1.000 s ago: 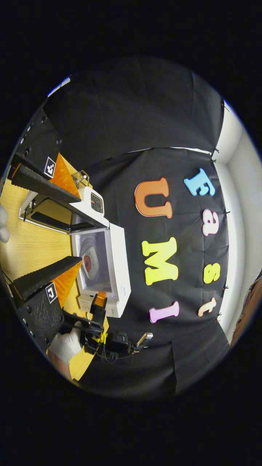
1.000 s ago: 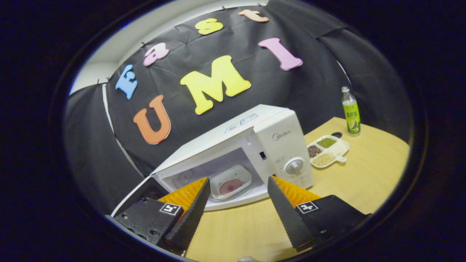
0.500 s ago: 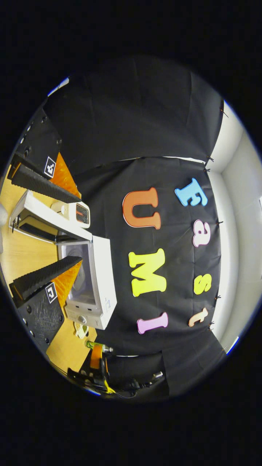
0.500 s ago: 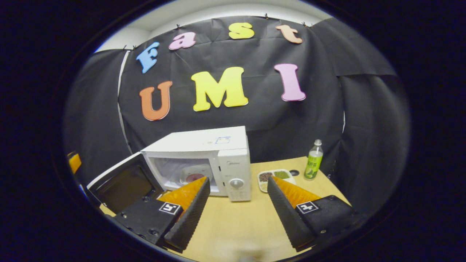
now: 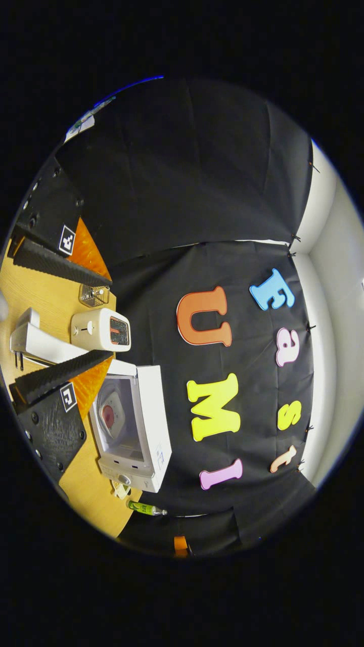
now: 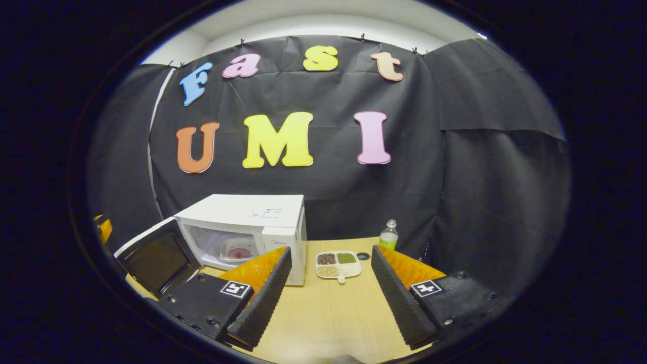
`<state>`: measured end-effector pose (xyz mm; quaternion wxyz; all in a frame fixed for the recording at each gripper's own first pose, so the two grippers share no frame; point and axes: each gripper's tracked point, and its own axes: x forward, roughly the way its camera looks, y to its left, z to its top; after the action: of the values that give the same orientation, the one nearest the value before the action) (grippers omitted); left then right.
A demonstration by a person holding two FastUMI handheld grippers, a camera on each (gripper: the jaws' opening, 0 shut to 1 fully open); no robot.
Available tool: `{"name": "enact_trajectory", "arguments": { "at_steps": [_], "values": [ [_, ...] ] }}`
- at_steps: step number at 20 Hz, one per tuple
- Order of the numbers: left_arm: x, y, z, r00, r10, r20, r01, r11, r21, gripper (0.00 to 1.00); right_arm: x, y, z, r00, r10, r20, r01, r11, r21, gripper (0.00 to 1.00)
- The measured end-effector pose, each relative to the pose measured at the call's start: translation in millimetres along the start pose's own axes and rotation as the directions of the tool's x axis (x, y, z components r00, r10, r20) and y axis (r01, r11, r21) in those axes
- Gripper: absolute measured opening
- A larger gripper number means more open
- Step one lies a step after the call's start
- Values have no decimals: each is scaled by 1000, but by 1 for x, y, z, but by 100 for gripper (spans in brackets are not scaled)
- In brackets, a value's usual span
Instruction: Open the microwave oven with the left hand, put the food in, and close the microwave oven.
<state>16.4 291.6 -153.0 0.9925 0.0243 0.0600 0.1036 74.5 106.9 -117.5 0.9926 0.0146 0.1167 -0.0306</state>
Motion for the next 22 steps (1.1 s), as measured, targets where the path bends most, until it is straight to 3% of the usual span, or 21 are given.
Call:
{"name": "enact_trajectory", "arguments": {
  "at_steps": [3,4,5,8,9,10,11,12,13,14,15,16,17,18,19,20,21,22],
  "values": [
    [-2,7,-7,1000,1,6,-1,1000,17,57,-4,-2,-4,1000,-3,-19,3,1000,10,91],
    [-3,7,-8,1000,-6,9,6,1000,29,56,-5,-2,-6,1000,-3,-27,3,1000,17,100],
    [-4,7,-13,1000,-12,0,12,999,39,52,-6,-1,-7,999,1,-34,0,1000,22,100],
    [0,14,-26,1000,-7,-15,7,999,52,21,-10,2,-9,999,3,-49,-2,1000,24,100],
    [-1,17,-32,1000,-4,-21,5,999,54,3,-10,3,-10,999,5,-54,-3,1000,25,100],
    [1,23,-39,999,9,-33,-7,999,54,6,-11,4,-10,998,6,-59,-5,1000,28,100],
    [-1,30,-49,999,22,-49,-19,998,60,1,-13,5,-11,998,6,-64,-4,1000,31,100],
    [1,32,-59,998,20,-62,-16,998,61,0,-15,5,-12,997,2,-73,1,999,32,92],
    [2,39,-70,996,35,-78,-30,998,63,1,-16,4,-13,996,-1,-84,4,999,33,100],
    [1,44,-82,994,47,-98,-41,998,56,0,-17,6,-14,996,6,-93,-3,999,35,100],
    [2,48,-95,992,54,-118,-49,998,47,0,-18,7,-12,996,5,-91,-2,999,36,92],
    [2,51,-108,988,57,-144,-52,998,39,0,-19,5,-10,996,0,-88,3,999,38,100],
    [2,55,-120,985,59,-163,-54,998,34,0,-21,6,-11,996,1,-92,4,999,47,100],
    [0,52,-128,984,48,-170,-43,999,33,0,-23,8,-11,995,8,-95,-3,998,59,92],
    [1,48,-132,984,37,-175,-30,999,40,0,-24,9,-12,995,10,-99,-3,998,65,92],
    [0,46,-137,983,30,-179,-21,998,51,0,-25,8,-12,994,12,-106,-6,998,65,100],
    [0,43,-138,984,18,-175,-8,998,56,0,-25,7,-14,994,10,-112,-2,998,67,92],
    [0,41,-139,983,10,-182,1,998,57,0,-26,5,-14,993,11,-114,-3,997,73,100]
  ]
}}
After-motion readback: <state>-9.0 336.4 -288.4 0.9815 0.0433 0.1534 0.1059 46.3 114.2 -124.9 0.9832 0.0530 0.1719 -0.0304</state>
